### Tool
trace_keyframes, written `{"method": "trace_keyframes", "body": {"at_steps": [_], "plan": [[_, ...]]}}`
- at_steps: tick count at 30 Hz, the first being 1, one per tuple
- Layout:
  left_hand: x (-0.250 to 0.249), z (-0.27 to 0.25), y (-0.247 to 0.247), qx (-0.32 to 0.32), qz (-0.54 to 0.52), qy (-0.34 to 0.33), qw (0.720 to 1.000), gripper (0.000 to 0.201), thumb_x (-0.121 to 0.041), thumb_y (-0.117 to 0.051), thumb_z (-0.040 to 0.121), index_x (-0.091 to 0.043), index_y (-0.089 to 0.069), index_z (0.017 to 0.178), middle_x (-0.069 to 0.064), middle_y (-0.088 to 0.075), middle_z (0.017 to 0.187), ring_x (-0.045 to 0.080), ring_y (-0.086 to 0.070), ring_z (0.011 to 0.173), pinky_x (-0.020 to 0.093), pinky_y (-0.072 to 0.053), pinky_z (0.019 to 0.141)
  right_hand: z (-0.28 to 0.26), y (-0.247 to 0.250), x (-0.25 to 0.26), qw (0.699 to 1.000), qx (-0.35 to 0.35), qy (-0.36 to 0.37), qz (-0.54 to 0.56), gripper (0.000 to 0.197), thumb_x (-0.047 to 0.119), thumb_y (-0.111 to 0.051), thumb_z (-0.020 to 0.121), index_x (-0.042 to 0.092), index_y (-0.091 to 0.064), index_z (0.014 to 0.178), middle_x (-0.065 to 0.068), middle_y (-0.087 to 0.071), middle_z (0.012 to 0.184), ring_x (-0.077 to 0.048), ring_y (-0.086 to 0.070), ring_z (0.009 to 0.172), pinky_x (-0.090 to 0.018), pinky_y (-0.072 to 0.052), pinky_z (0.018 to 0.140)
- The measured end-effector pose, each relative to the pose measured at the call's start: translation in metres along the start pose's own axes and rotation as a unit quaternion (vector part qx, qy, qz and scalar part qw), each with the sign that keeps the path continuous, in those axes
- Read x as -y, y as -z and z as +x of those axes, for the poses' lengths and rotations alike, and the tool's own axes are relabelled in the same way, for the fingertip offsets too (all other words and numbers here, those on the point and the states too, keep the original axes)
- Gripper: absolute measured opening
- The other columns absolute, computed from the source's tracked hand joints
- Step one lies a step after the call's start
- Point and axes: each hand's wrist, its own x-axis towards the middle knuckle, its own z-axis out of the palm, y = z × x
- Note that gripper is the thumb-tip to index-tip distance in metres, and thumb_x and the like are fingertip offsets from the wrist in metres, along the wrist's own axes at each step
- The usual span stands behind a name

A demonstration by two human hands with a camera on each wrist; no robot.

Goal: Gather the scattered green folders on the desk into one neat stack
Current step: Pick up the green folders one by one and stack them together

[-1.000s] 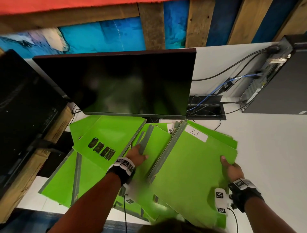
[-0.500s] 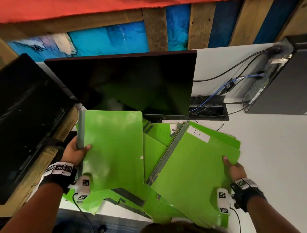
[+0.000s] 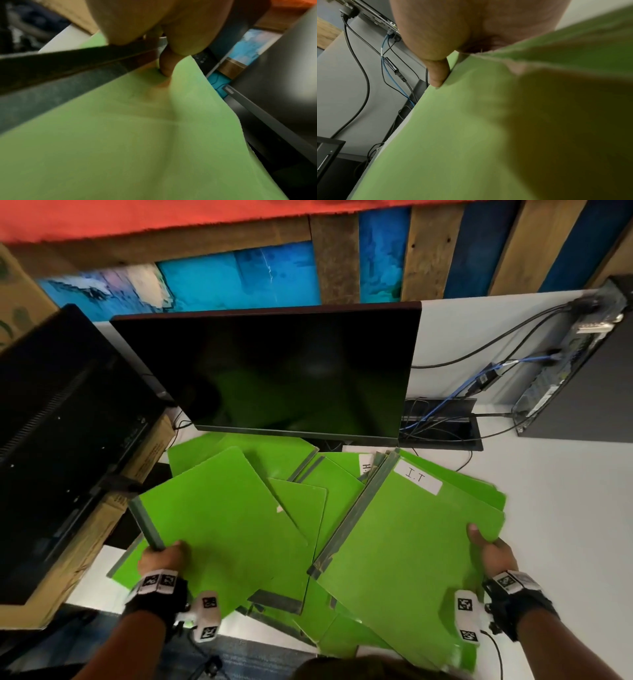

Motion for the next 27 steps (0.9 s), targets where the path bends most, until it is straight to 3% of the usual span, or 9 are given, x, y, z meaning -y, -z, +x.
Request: {"method": "trace_keyframes", "body": {"at_steps": [5, 8, 12, 14, 17, 19, 21, 24, 27], "plan": [[0.023, -0.028, -0.023, 0.052, -0.038, 0.102, 0.993, 0.087, -0.044, -0.064, 0.063, -0.004, -0.044, 0.138, 0.023, -0.037, 0.148, 0.040, -0.039, 0.134, 0.053, -0.034, 0.111, -0.002, 0.001, -0.001, 1.000, -0.005, -0.005, -0.022, 0.059, 0.043, -0.054, 0.091, -0.006, -0.054, 0.124, -0.027, -0.055, 0.130, -0.041, -0.052, 0.118, -0.037, -0.038, 0.095], [0.012, -0.062, -0.020, 0.015, 0.018, 0.123, 0.992, 0.077, -0.037, -0.056, 0.076, -0.010, -0.032, 0.144, 0.019, -0.019, 0.154, 0.038, -0.029, 0.138, 0.043, -0.026, 0.114, -0.003, 0.000, -0.001, 1.000, -0.009, -0.004, -0.027, 0.061, 0.046, -0.054, 0.090, -0.004, -0.054, 0.125, -0.027, -0.055, 0.130, -0.041, -0.052, 0.118, -0.038, -0.038, 0.095], [0.028, -0.076, -0.038, 0.096, -0.023, 0.105, 0.989, 0.071, -0.039, -0.067, 0.060, -0.028, -0.048, 0.127, 0.021, -0.057, 0.125, 0.041, -0.060, 0.108, 0.053, -0.051, 0.092, -0.003, -0.001, -0.002, 0.999, -0.019, 0.002, -0.030, 0.061, 0.045, -0.053, 0.091, -0.005, -0.054, 0.125, -0.028, -0.054, 0.130, -0.043, -0.052, 0.117, -0.040, -0.039, 0.093], [0.030, -0.085, -0.045, 0.138, -0.067, 0.105, 0.983, 0.044, -0.033, -0.057, 0.083, -0.036, -0.046, 0.125, 0.018, -0.064, 0.099, 0.031, -0.064, 0.083, 0.037, -0.055, 0.074, -0.004, -0.001, -0.002, 0.999, -0.022, 0.001, -0.027, 0.060, 0.045, -0.053, 0.091, -0.005, -0.054, 0.125, -0.028, -0.055, 0.129, -0.043, -0.052, 0.117, -0.038, -0.038, 0.090], [0.020, -0.093, -0.054, 0.141, -0.180, 0.120, 0.966, 0.048, -0.034, -0.055, 0.090, -0.012, -0.052, 0.132, 0.002, -0.049, 0.077, 0.015, -0.047, 0.065, 0.025, -0.043, 0.062, -0.005, -0.001, -0.002, 1.000, -0.022, -0.003, -0.016, 0.061, 0.046, -0.054, 0.090, -0.005, -0.054, 0.125, -0.027, -0.055, 0.129, -0.043, -0.052, 0.117, -0.041, -0.039, 0.095], [0.018, -0.092, -0.068, 0.146, -0.205, 0.142, 0.957, 0.047, -0.044, -0.062, 0.082, -0.009, -0.063, 0.114, 0.002, -0.049, 0.072, 0.017, -0.048, 0.060, 0.028, -0.044, 0.060, -0.005, 0.000, -0.002, 1.000, -0.024, -0.006, -0.012, 0.061, 0.046, -0.053, 0.090, -0.004, -0.054, 0.125, -0.026, -0.055, 0.130, -0.042, -0.052, 0.117, -0.042, -0.039, 0.096], [0.014, -0.101, -0.077, 0.136, -0.239, 0.154, 0.949, 0.041, -0.044, -0.065, 0.082, -0.007, -0.060, 0.098, 0.009, -0.056, 0.074, 0.024, -0.053, 0.061, 0.033, -0.047, 0.062, -0.006, 0.000, -0.002, 1.000, -0.021, -0.005, -0.004, 0.060, 0.046, -0.054, 0.090, -0.003, -0.054, 0.126, -0.025, -0.055, 0.130, -0.041, -0.052, 0.118, -0.040, -0.039, 0.096], [-0.001, -0.117, -0.083, 0.076, -0.229, 0.106, 0.965, 0.042, -0.024, -0.055, 0.092, 0.003, -0.047, 0.122, 0.019, -0.058, 0.109, 0.034, -0.059, 0.090, 0.037, -0.049, 0.081, -0.006, 0.000, -0.002, 1.000, -0.016, -0.004, 0.010, 0.059, 0.045, -0.055, 0.090, -0.001, -0.055, 0.126, -0.022, -0.057, 0.130, -0.039, -0.053, 0.118, -0.037, -0.039, 0.096], [-0.013, -0.117, -0.068, 0.023, -0.271, 0.037, 0.961, 0.052, -0.023, -0.048, 0.095, -0.004, -0.032, 0.141, 0.013, -0.051, 0.110, 0.027, -0.054, 0.094, 0.032, -0.041, 0.075, -0.006, 0.000, -0.002, 1.000, -0.012, -0.005, 0.020, 0.058, 0.046, -0.055, 0.089, 0.001, -0.056, 0.125, -0.020, -0.058, 0.129, -0.037, -0.055, 0.117, -0.035, -0.040, 0.094]]}}
